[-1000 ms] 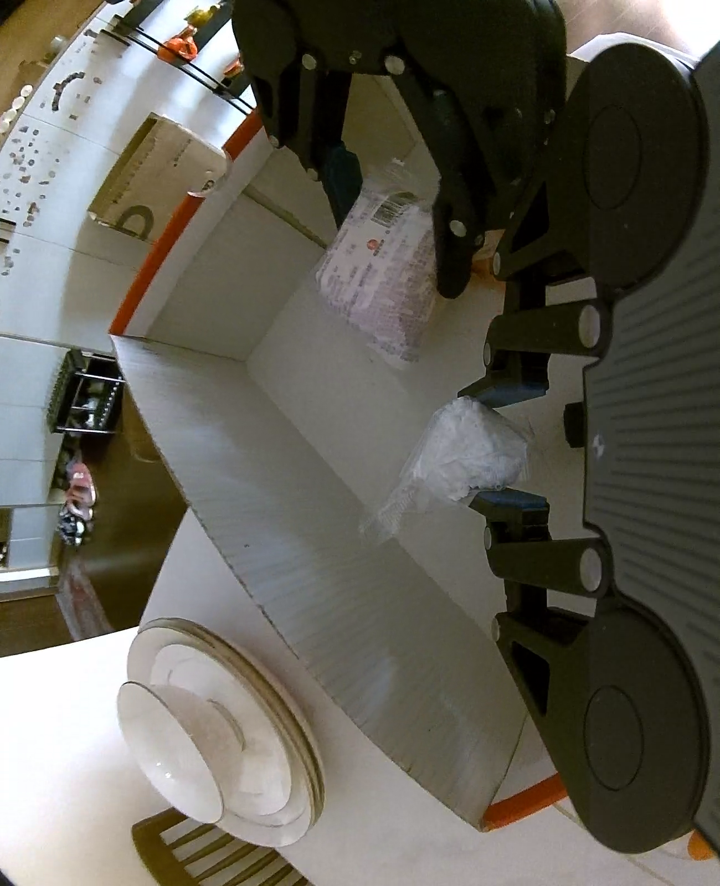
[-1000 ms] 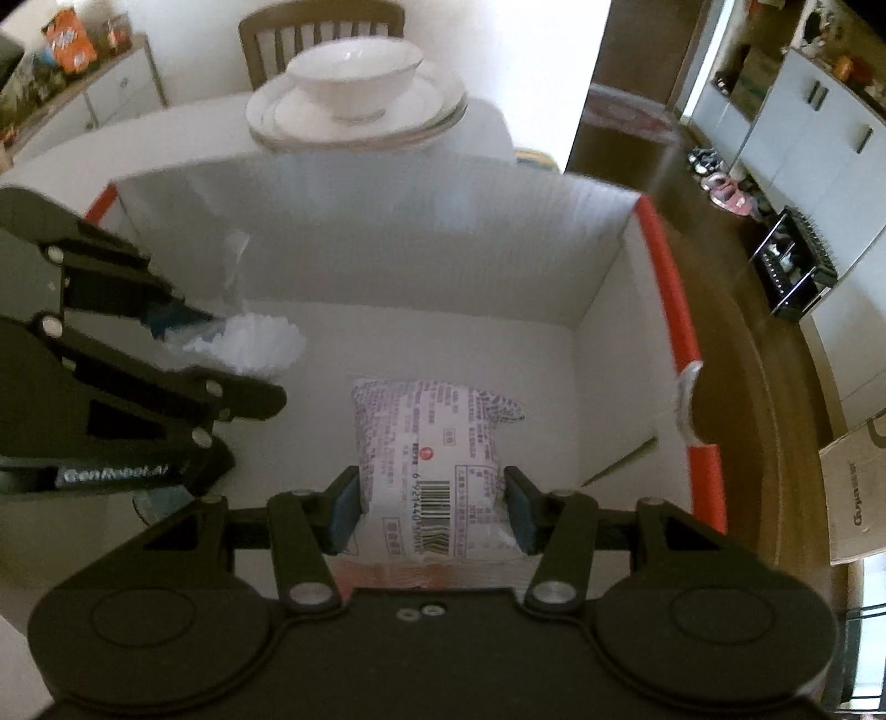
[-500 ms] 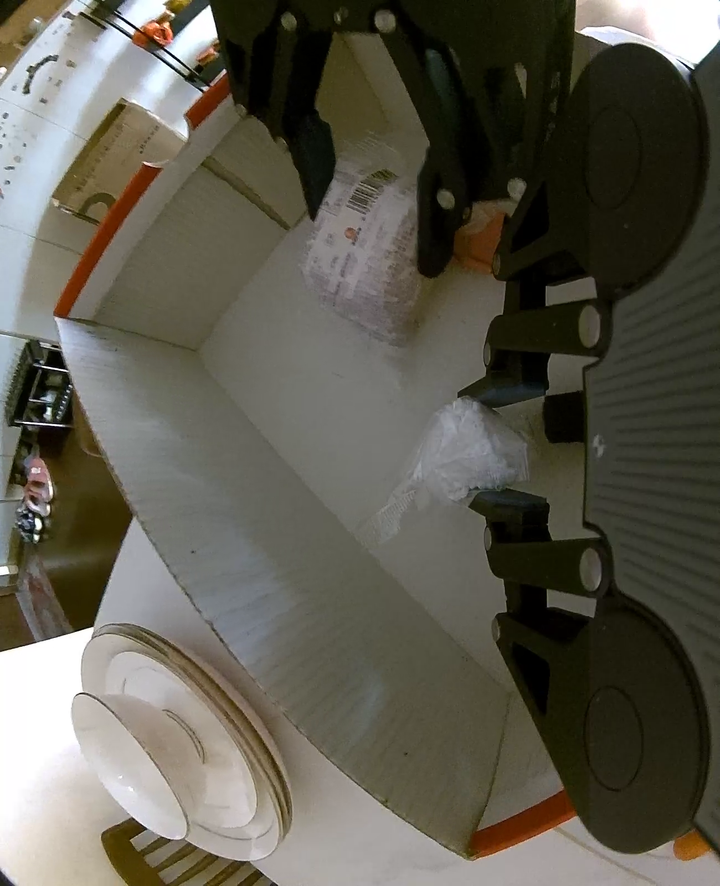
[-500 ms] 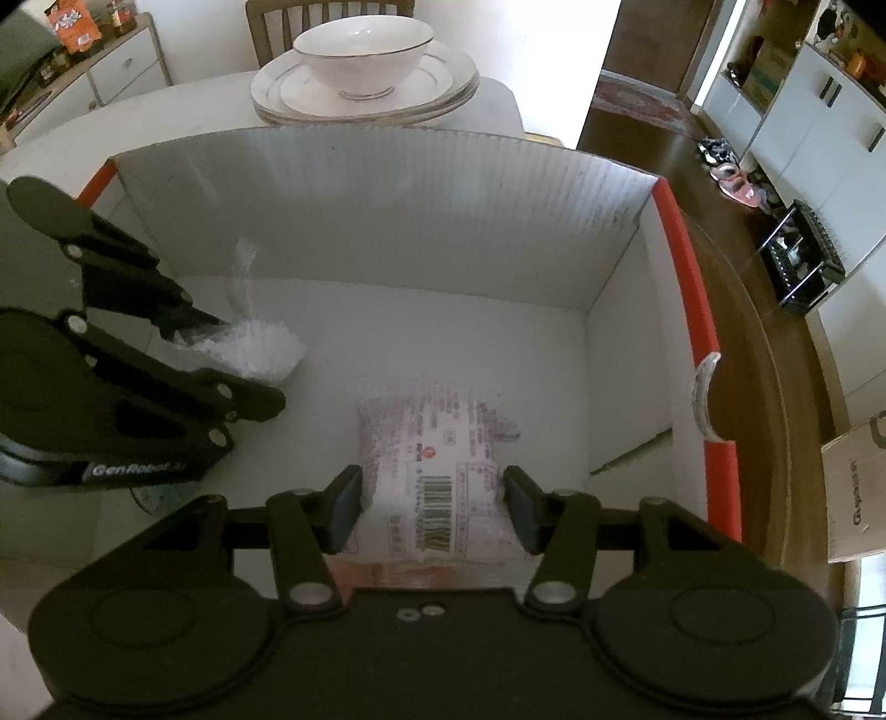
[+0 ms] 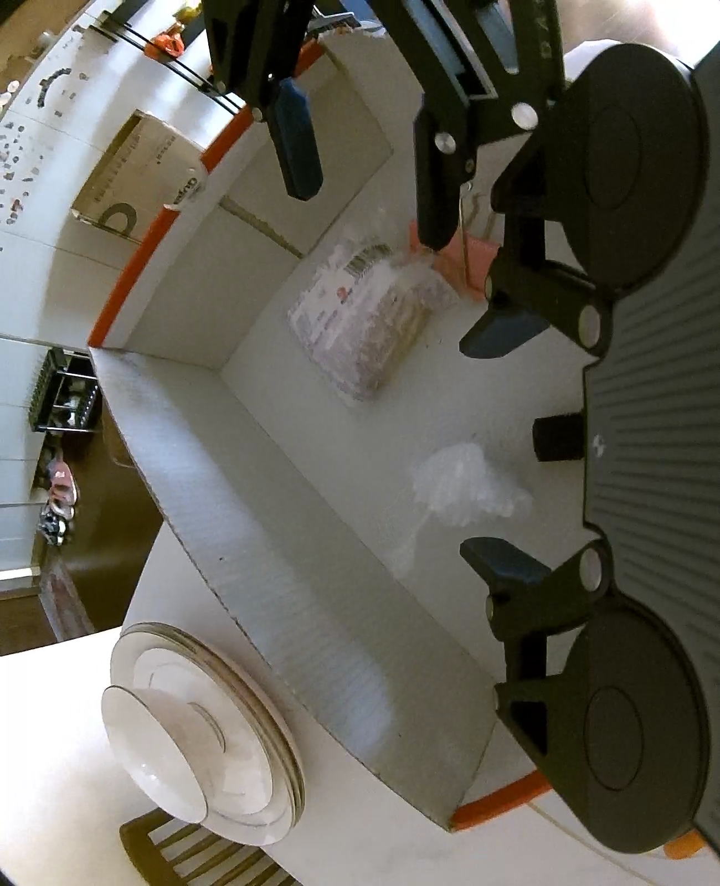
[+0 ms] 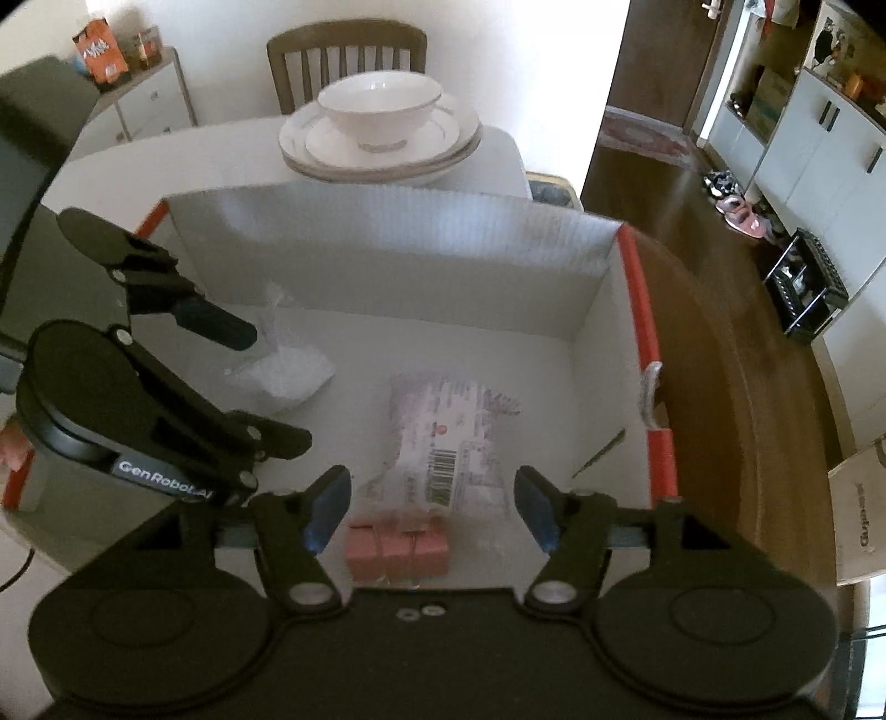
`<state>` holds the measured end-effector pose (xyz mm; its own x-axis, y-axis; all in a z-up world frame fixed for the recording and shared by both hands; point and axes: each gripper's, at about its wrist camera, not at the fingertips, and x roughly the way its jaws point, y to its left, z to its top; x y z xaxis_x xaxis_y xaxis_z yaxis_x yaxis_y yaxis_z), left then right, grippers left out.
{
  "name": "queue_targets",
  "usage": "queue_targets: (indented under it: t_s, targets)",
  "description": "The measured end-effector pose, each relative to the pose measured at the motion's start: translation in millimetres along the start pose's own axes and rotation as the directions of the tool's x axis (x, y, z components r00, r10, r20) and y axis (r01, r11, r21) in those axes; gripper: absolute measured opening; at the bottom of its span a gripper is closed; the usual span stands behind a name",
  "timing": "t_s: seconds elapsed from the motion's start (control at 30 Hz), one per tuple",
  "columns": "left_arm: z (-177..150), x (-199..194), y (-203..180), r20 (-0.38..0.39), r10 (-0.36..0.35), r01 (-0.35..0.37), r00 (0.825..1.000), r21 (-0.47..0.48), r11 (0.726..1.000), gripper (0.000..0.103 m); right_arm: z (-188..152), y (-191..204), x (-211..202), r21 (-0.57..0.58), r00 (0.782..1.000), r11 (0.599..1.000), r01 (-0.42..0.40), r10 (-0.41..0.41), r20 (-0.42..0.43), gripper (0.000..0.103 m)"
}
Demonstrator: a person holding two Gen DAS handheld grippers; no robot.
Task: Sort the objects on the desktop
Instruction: 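Lower the package and clear bag into the box and open both grippers, then withdraw both grippers from the box toward the remaining snack packets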
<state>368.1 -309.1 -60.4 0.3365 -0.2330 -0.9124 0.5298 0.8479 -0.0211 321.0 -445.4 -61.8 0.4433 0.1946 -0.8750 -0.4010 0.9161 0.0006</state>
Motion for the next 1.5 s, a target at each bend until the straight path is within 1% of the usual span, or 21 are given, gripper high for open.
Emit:
queue_targets:
  t_s: [0.23,0.5,0.7,1.0,1.17,1.2,1.23,1.27,1.37,1.5]
  targets:
    - [-11,-33,-2,0.077,-0.039,0.04,0.996,-0.016,0.999,0.071,-10,-3,-32,0.027,0.997,0.999,-0.033,0.032,0.064,0.07]
    - [-26,-68,-9,0.16,-0.043,0.049,0.986,-0.031,0.998,0.071,-17,-4,-58,0.039,0.991,0.997,-0.065,0.06,0.116,0.07]
    - [-41,-93,-14,0.217,-0.035,0.044,0.976,-0.036,0.998,0.071,-18,6,-74,0.039,0.984,0.995,-0.089,0.082,0.159,0.07]
    - [-74,-131,-11,0.293,-0.045,0.063,0.955,-0.053,0.997,0.071,-22,34,-98,0.032,0.969,0.993,-0.111,0.101,0.224,0.072]
    - [-97,-149,-7,0.333,-0.022,0.043,0.943,-0.057,0.997,0.071,-27,56,-110,0.03,0.961,0.993,-0.112,0.101,0.258,0.074]
    - [-102,-153,-5,0.34,-0.016,0.039,0.94,-0.06,0.997,0.071,-27,61,-111,0.027,0.96,0.993,-0.113,0.102,0.261,0.076]
    - [-108,-156,-3,0.345,-0.01,0.034,0.938,-0.064,0.997,0.071,-28,67,-112,0.027,0.959,0.993,-0.116,0.104,0.264,0.081]
    - [-113,-160,0,0.35,-0.009,0.035,0.937,-0.068,0.997,0.071,-29,71,-113,0.026,0.957,0.992,-0.121,0.11,0.268,0.083]
    - [-127,-168,8,0.36,-0.011,0.042,0.933,-0.079,0.996,0.071,-33,87,-116,0.023,0.954,0.992,-0.124,0.113,0.277,0.084]
    - [-147,-178,20,0.372,0.004,0.029,0.928,-0.083,0.996,0.071,-36,109,-119,0.021,0.952,0.993,-0.117,0.106,0.287,0.086]
